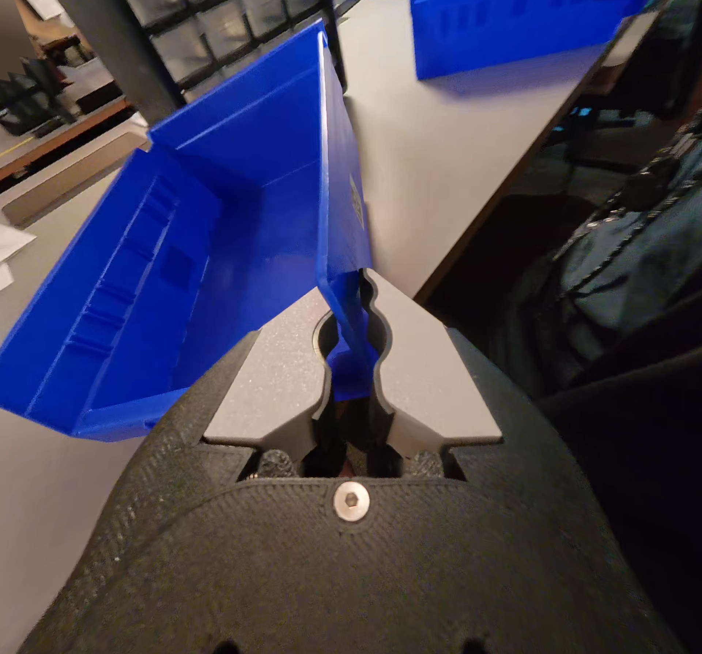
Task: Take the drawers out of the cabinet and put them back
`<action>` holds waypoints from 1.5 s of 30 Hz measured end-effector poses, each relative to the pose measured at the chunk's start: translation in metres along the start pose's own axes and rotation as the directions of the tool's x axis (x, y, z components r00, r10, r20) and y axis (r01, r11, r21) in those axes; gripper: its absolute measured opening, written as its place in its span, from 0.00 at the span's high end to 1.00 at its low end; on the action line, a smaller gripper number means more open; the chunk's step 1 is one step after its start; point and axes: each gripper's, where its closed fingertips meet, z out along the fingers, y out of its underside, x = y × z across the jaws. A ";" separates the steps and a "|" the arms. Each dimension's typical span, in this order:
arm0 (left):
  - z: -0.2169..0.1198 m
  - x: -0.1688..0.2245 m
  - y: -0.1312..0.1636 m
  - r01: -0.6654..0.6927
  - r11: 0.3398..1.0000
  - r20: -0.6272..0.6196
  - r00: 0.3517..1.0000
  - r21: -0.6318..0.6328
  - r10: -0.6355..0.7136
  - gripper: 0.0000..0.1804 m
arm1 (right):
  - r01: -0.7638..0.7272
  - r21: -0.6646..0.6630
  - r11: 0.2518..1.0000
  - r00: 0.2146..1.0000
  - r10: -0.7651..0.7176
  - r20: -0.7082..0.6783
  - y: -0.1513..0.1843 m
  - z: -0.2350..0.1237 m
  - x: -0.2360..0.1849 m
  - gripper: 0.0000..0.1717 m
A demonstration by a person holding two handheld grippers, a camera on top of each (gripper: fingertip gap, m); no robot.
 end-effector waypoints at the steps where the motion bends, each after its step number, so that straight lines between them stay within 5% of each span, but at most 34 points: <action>1: -0.003 0.006 -0.004 -0.005 1.000 -0.025 1.000 0.019 0.006 0.97 | 0.015 0.002 1.000 1.000 -0.015 0.024 0.000 -0.001 -0.006 0.96; 9: -0.018 0.044 -0.030 0.006 0.984 -0.185 0.982 0.180 0.028 0.97 | 0.118 0.036 0.992 0.971 -0.123 0.204 -0.003 -0.004 -0.050 0.96; 15: -0.039 0.051 -0.054 -0.021 0.956 -0.188 0.979 0.293 0.079 0.96 | 0.184 0.067 0.981 0.929 -0.196 0.314 -0.010 0.000 -0.077 0.96; 36: -0.093 0.018 -0.128 -0.137 0.863 0.033 0.990 0.486 0.138 0.95 | 0.309 0.165 0.937 0.803 -0.350 0.483 -0.049 0.051 -0.124 0.96; 45: -0.027 0.031 -0.165 -0.194 0.822 0.064 0.980 0.535 0.189 0.94 | 0.369 0.258 0.893 0.684 -0.449 0.574 -0.074 0.080 -0.168 0.96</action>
